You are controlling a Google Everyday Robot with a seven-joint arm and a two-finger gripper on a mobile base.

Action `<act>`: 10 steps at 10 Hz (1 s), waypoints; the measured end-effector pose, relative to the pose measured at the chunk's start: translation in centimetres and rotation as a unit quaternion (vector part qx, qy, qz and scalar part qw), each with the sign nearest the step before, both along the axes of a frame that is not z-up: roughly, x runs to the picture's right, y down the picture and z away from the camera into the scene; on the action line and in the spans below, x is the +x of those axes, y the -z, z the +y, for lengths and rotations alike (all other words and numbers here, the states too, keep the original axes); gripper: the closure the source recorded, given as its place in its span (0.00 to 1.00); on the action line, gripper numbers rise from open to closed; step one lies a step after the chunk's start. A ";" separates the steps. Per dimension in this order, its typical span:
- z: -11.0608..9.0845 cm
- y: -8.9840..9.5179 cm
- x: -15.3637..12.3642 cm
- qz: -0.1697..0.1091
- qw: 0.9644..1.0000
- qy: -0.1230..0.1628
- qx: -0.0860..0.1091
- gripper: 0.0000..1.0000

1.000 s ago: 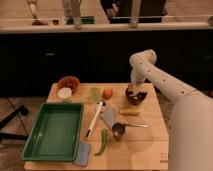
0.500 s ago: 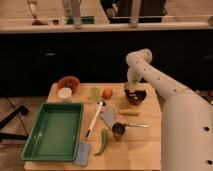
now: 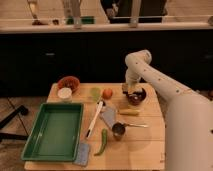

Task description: Wipe purple bowl with eraser

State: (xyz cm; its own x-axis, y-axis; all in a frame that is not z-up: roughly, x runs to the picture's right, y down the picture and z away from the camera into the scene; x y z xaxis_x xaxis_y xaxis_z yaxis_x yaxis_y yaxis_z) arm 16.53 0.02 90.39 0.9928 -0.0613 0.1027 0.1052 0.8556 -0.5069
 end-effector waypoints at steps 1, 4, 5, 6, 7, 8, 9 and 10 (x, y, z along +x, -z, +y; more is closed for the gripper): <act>0.7 0.5 0.1 -0.002 1.000 0.008 -0.003 0.98; 1.7 0.7 1.1 0.007 1.000 0.016 -0.011 0.98; 1.6 0.5 1.9 0.015 1.000 0.014 -0.013 0.98; 1.1 0.1 2.9 0.029 0.999 0.013 -0.009 0.98; 0.4 -0.5 3.0 0.034 0.999 0.008 -0.007 0.98; -0.1 -1.1 3.0 0.039 0.999 0.008 -0.005 0.98; -0.5 -1.6 3.2 0.043 0.999 0.006 -0.004 0.98; -0.7 -2.2 3.5 0.048 0.999 0.006 -0.005 0.98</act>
